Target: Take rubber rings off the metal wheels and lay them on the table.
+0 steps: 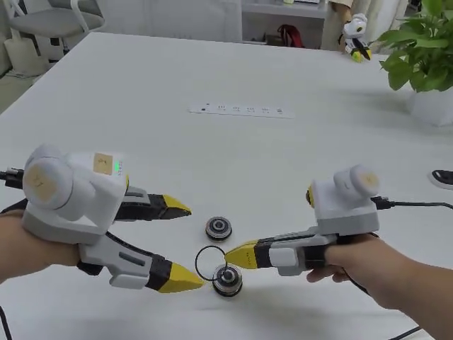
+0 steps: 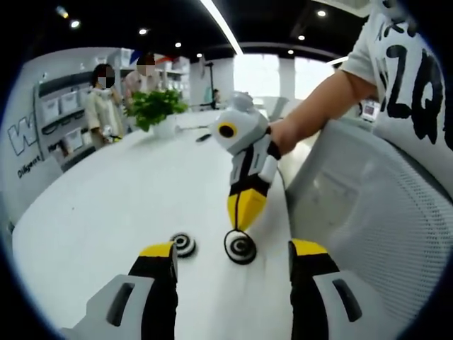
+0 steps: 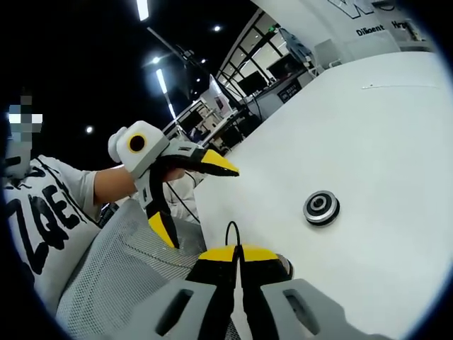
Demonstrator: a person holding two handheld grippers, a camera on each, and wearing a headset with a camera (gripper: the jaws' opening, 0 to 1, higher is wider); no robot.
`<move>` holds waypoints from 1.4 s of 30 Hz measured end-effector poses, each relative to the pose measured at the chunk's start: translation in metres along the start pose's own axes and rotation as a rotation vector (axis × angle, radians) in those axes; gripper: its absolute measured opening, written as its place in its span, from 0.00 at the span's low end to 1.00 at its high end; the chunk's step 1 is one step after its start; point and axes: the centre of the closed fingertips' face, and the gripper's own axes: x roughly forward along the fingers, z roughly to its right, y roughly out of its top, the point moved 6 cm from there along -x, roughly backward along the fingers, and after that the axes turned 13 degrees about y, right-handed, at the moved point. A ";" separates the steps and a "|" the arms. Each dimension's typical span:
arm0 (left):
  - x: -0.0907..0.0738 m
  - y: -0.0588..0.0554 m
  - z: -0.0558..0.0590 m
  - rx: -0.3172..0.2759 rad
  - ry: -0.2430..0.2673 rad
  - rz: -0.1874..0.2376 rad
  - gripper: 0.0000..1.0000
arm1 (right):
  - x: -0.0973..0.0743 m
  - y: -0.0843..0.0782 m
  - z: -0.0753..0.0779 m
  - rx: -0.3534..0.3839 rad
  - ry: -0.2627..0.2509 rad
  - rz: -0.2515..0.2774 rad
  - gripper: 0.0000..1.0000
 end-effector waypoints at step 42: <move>-0.041 -0.027 -0.026 -0.082 0.130 -0.008 0.79 | 0.035 0.026 0.008 -0.037 0.018 -0.031 0.00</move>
